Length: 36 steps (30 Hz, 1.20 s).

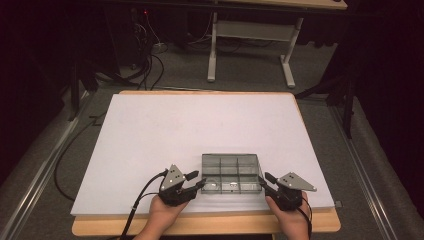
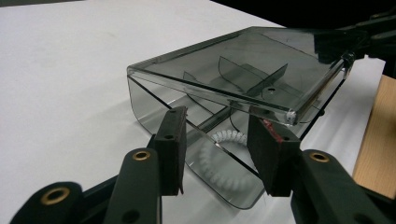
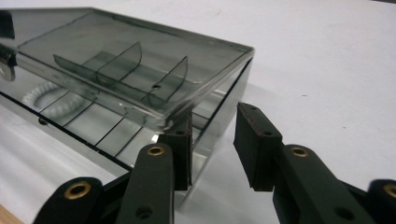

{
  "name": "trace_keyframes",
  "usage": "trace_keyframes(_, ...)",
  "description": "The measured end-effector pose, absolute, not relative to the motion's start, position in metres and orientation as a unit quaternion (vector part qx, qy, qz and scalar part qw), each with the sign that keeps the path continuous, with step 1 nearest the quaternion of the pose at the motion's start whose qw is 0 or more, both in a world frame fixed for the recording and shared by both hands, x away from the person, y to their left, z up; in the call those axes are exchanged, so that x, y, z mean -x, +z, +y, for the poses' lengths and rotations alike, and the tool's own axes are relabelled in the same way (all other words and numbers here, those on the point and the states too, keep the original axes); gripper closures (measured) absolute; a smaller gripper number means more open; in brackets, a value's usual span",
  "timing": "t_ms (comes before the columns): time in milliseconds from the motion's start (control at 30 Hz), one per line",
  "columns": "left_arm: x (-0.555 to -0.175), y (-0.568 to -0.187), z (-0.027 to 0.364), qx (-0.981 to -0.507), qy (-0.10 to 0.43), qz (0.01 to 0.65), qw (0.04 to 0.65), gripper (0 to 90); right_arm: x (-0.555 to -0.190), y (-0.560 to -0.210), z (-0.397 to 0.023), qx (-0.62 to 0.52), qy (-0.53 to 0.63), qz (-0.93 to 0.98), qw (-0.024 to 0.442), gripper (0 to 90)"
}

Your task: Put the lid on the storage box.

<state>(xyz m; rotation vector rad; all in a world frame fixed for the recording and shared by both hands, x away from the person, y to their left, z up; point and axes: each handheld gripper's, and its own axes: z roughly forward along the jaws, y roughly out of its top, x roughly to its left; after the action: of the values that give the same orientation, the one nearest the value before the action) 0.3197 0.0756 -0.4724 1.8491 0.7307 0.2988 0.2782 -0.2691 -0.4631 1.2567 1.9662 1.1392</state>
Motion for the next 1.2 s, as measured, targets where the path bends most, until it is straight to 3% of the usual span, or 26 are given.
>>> trace_keyframes(1200, -0.305, -0.475, 0.086, -0.786, 0.136, 0.292, 0.528, 56.0, -0.279, -0.47, -0.267, -0.472, 0.403, 0.722, 0.306, 70.2)
